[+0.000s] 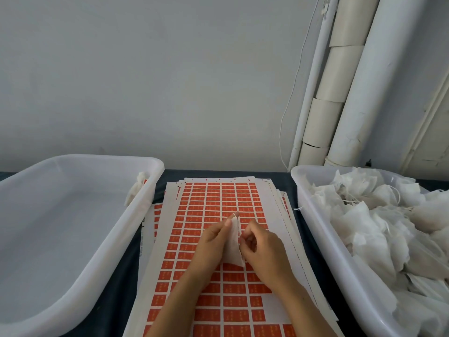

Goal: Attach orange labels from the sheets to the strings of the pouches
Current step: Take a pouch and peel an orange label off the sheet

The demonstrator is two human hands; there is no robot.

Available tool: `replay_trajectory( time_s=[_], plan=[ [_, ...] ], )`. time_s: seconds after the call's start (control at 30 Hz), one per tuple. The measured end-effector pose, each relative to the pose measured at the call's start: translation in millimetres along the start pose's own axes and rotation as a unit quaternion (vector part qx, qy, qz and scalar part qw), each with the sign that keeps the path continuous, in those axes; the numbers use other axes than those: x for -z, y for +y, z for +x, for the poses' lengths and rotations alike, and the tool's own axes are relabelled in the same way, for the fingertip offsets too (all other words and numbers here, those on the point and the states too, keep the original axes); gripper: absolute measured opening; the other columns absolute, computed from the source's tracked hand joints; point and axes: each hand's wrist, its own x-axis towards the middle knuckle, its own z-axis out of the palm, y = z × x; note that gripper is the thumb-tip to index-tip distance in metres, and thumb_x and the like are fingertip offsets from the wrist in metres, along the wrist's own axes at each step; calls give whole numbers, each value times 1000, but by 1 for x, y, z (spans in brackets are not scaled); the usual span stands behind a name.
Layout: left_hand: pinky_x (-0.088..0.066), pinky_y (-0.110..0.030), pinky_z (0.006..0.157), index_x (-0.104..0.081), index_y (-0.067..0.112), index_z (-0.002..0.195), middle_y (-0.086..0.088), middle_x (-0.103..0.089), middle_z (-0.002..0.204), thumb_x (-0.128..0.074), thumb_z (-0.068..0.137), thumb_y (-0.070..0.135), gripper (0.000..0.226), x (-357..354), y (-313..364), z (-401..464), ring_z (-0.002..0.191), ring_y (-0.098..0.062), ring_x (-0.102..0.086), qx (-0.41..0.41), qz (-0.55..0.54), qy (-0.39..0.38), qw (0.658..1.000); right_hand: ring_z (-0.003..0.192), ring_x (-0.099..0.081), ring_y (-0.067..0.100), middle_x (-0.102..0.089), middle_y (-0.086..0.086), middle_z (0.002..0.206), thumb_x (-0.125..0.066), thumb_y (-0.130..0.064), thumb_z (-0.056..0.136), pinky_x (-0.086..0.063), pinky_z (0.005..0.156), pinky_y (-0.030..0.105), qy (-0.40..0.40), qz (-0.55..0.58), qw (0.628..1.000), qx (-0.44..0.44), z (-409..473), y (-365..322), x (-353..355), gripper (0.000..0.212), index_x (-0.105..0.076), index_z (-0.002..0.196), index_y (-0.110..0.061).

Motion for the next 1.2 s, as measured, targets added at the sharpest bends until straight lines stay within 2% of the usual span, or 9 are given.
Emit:
replay_trajectory(
  time_s=[0.1,0.2,0.27,0.37,0.53,0.7,0.8,1.0,1.2],
  plan=[
    [-50,-11,72,-58,49,104,25,-63,105,-39,98,41,22,-5,-6,1,99,-3,-62,-11,22,35,999,65,-58,1,-51,-24,70,-63,-29,87,-46,61,5,-9,5,1000,14,1,1,2,19,-45,80,-36],
    [-51,-8,69,-57,49,105,33,-63,98,-42,99,30,24,-2,-5,1,94,6,-61,-12,13,28,999,68,-58,1,-53,-23,72,-62,-27,88,-48,64,7,-8,20,1000,14,0,2,5,17,-47,82,-34],
    [-54,-15,81,-58,43,112,26,-63,107,-47,97,20,30,-1,-4,3,99,0,-62,-29,37,36,998,73,-58,-3,-53,-24,72,-61,-26,88,-48,65,6,-2,27,999,21,-1,2,6,18,-48,83,-35],
    [-55,-17,70,-64,37,106,15,-67,105,-60,90,12,30,1,-4,4,86,-5,-66,-49,42,87,994,77,-58,-5,-53,-25,73,-58,-28,90,-48,66,6,-3,30,999,27,-2,-1,6,13,-49,85,-36],
    [-55,-18,62,-69,20,110,6,-70,106,-67,84,12,28,4,-5,5,85,-6,-69,-44,20,95,994,72,-57,-6,-51,-28,81,-53,-31,92,-45,67,2,-11,11,999,30,-3,-4,6,9,-48,89,-37],
    [-53,-15,60,-69,31,96,12,-69,94,-69,82,10,25,1,-3,5,81,-6,-68,-55,28,83,995,75,-58,-6,-51,-29,82,-52,-31,92,-45,68,2,-30,20,999,16,-4,-4,6,7,-49,91,-36],
    [-55,-17,66,-69,25,99,9,-69,93,-70,82,11,23,1,-8,7,84,-11,-66,-52,88,96,990,77,-59,-4,-52,-28,82,-54,-29,92,-47,69,4,-29,33,999,0,-4,-3,4,8,-51,91,-35],
    [-49,-6,66,-67,21,109,14,-63,94,-69,84,16,25,-1,-13,10,86,-2,-59,-96,229,139,959,76,-61,1,-58,-21,80,-57,-22,91,-52,70,10,-1,72,997,-29,-4,-6,0,11,-53,87,-32],
    [-48,-10,81,-60,25,121,18,-62,106,-52,95,22,27,1,-12,9,97,1,-58,-130,241,53,960,65,-64,1,-63,-14,74,-56,-18,91,-52,59,11,52,130,988,-58,-3,-8,5,10,-55,86,-26]
  ],
)
